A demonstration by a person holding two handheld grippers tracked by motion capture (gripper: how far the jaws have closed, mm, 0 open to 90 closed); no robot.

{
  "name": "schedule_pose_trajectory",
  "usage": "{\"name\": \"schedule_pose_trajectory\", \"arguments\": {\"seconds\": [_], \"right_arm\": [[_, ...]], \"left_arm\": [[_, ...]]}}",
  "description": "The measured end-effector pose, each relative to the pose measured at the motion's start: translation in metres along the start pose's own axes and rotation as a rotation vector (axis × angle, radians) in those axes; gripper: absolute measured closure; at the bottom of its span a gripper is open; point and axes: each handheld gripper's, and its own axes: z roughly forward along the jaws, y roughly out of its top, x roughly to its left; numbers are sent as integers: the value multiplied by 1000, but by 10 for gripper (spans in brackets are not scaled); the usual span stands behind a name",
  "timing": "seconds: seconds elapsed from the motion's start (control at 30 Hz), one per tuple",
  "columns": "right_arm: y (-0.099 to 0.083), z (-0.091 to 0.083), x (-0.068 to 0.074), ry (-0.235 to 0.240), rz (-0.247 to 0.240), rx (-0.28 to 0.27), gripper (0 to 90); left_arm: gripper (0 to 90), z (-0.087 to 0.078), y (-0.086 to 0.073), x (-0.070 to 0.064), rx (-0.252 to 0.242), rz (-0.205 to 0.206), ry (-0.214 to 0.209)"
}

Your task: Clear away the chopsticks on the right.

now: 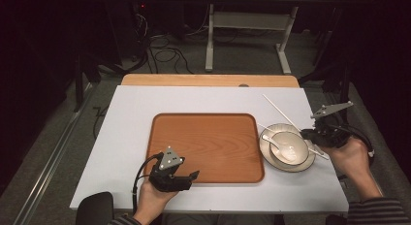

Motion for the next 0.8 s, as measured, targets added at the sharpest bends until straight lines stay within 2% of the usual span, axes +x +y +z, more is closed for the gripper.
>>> {"name": "schedule_pose_trajectory", "arguments": {"seconds": [0.03, 0.07, 0.1, 0.13, 0.17, 0.27, 0.3, 0.33, 0.4, 0.43, 0.47, 0.5, 0.53, 0.8], "right_arm": [[2, -2, 7, -1, -15, -2, 860], [5, -4, 20, 16, -29, -12, 860], [5, -4, 20, 16, -29, -12, 860], [7, -6, 32, 35, -44, -19, 860], [7, -6, 32, 35, -44, -19, 860], [12, -6, 54, 72, -75, -21, 860], [12, -6, 54, 72, -75, -21, 860], [14, -5, 65, 90, -93, -26, 859], [17, 0, 77, 118, -102, -40, 859], [17, 0, 77, 118, -102, -40, 859], [19, 8, 90, 126, -118, -37, 859], [19, 8, 90, 126, -118, -37, 859], [22, 21, 101, 144, -131, -28, 859], [32, 58, 123, 182, -127, 8, 859]], "left_arm": [[333, 0, 0, 0, -2, 2, 0], [333, -1, 0, 0, -3, 1, -1], [333, -1, 0, 0, -5, -1, -1], [333, -2, 0, 0, -8, -2, 0], [333, -2, 0, 0, -8, -2, 0], [333, -2, 0, 0, -7, 4, 0], [333, -2, 0, 0, -7, 4, 0], [332, -2, 0, 0, -6, 2, 0], [333, -2, 0, 0, -6, 4, 1], [333, -2, 0, 0, -6, 4, 1], [333, -3, 0, 0, -8, 6, 0], [333, -3, 0, 0, -8, 6, 0], [333, -3, 0, 0, -9, 4, -1], [333, -4, 0, 1, -8, 4, -3]]}}
